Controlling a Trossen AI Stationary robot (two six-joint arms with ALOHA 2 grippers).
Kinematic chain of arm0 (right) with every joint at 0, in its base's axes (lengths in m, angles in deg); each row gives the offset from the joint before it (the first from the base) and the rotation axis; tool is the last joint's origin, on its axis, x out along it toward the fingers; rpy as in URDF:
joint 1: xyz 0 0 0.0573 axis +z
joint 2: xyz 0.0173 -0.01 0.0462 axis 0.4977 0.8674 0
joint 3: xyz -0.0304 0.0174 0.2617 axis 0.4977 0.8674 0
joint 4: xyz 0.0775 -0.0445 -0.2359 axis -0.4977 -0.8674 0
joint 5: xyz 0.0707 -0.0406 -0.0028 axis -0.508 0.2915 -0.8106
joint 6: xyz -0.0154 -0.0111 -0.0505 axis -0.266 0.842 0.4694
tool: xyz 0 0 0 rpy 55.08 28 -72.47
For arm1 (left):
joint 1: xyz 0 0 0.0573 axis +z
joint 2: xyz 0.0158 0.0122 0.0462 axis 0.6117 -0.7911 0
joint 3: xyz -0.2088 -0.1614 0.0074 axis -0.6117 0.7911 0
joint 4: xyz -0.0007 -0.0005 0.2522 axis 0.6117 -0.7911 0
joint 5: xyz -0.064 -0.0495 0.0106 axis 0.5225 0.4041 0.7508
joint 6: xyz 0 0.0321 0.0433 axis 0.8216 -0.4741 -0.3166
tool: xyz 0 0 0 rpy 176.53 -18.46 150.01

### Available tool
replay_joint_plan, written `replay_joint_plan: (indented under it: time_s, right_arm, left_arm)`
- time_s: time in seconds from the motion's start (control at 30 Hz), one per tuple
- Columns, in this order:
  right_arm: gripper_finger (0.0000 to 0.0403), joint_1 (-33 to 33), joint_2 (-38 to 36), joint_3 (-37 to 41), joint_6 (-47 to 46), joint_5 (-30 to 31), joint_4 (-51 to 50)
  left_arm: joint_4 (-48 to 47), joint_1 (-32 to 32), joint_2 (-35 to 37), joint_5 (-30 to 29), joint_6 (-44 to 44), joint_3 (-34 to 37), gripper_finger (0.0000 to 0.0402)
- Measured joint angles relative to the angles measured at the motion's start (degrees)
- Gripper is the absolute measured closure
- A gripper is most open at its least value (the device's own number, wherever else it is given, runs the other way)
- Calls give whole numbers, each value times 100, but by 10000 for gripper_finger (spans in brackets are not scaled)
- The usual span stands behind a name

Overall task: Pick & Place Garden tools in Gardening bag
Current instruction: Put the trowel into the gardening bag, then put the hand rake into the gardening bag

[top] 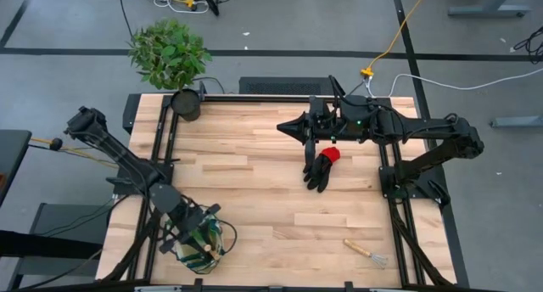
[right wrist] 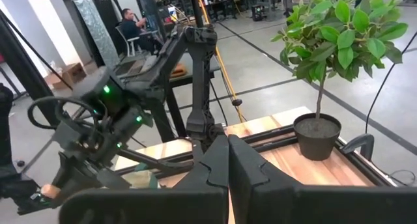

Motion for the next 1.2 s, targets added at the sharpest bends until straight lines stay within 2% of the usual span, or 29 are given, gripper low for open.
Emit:
replay_joint_plan:
  time_s: [0.33, 0.67, 1.0, 1.2]
  right_arm:
    - [403, -2, 0, 0, -210, 2, -7]
    - [403, -2, 0, 0, -257, 2, -7]
    - [403, -2, 0, 0, -129, 3, -6]
    - [403, -4, 0, 0, 41, 4, -38]
  left_arm:
    - [154, -1, 2, -101, 163, 582, 325]
    - [65, 14, -9, -288, 149, 584, 289]
    - [-16, 20, -11, -309, 181, 584, 284]
    - [-20, 264, 57, -371, 303, 569, 283]
